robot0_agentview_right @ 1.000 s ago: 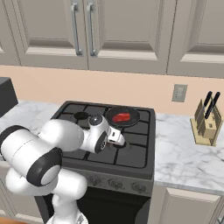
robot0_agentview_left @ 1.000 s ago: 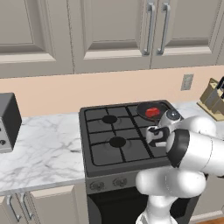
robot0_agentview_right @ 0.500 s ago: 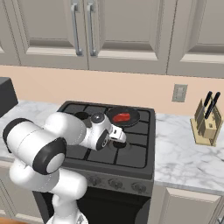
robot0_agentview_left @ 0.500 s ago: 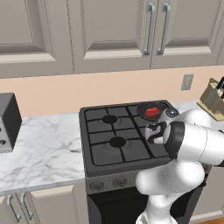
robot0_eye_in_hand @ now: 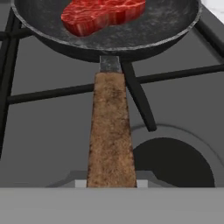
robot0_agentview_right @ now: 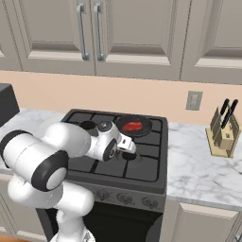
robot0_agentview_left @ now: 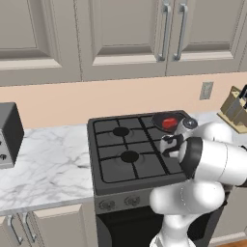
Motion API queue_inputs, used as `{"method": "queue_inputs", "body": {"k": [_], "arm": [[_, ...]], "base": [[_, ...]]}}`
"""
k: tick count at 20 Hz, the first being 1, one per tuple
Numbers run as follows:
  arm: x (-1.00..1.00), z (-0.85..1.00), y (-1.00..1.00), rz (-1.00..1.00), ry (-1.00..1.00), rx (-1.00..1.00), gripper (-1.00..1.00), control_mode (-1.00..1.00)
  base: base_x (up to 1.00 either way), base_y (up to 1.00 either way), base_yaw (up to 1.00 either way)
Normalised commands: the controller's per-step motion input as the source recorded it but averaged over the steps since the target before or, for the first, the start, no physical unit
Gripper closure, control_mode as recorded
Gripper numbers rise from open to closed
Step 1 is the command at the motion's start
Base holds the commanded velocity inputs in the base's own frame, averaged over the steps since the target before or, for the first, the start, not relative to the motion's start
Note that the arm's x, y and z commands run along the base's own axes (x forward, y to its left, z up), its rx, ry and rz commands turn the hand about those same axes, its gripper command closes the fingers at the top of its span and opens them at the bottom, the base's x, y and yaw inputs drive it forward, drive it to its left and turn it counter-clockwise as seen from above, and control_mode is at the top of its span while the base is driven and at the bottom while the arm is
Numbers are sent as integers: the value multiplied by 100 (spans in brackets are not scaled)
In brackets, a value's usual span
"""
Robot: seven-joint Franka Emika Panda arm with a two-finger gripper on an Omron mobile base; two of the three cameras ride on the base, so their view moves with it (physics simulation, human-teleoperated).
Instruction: Pick up the pan with the steak in it and place it on the dining table. Then place the steak on the plate.
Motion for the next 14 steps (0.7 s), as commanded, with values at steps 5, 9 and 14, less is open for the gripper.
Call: {"method": "queue_inputs", "body": {"k": [5,9,14], "arm": [[-16,57,0,-3,-1,7,100,-100],[-41,63,0,0,-1,10,100,-100],[-67,53,0,0,0,9,100,-100]], "base": [[0,0,0],[0,0,0],[0,0,0]]}}
